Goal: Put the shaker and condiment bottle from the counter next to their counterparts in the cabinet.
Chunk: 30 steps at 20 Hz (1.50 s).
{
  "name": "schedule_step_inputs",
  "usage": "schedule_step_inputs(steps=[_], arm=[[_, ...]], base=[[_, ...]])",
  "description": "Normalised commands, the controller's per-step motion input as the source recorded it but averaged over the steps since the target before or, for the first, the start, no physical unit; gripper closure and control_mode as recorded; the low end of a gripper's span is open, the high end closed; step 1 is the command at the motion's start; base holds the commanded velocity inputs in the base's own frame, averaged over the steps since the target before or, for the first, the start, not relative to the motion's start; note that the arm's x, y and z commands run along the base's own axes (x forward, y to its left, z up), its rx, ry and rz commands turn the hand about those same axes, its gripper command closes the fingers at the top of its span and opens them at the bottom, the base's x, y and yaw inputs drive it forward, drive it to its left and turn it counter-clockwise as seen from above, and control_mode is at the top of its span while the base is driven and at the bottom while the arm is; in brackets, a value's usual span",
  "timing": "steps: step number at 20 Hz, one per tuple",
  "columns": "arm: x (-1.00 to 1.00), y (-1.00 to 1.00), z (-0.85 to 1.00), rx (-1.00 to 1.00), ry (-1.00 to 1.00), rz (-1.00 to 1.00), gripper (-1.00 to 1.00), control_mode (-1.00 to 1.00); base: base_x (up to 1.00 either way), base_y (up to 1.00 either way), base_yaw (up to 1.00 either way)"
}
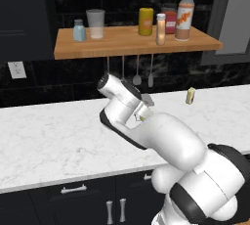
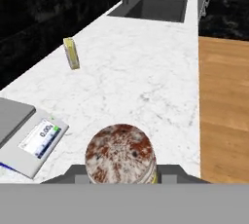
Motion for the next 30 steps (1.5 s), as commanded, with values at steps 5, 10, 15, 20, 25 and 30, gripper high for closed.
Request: schedule_step_inputs(steps=[5, 10, 15, 20, 25, 30], arm=[[0.0, 0.21, 0.77, 0.0, 0.0, 0.42, 1.0, -1.0], [0.0, 0.25, 0.91, 0.01, 0.01, 0.42, 1.0, -1.0], [0.0, 0.22, 0.87, 0.0, 0.05, 0.41, 1.0, -1.0], [0.0, 0.17, 0.74, 0.01, 0.01, 0.4, 1.0, -1.0], [0.0, 0.22, 0.57, 0.02, 0.0, 0.4, 1.0, -1.0], [0.04, 0.34, 0.33, 0.02, -0.01, 0.32, 1.0, -1.0]], base=[[0.0, 0.0, 0.0], [0.0, 0.0, 0.0], [0.0, 0.0, 0.0], [0.0, 0.0, 0.0], [0.0, 0.0, 0.0], [0.0, 0.0, 0.0]])
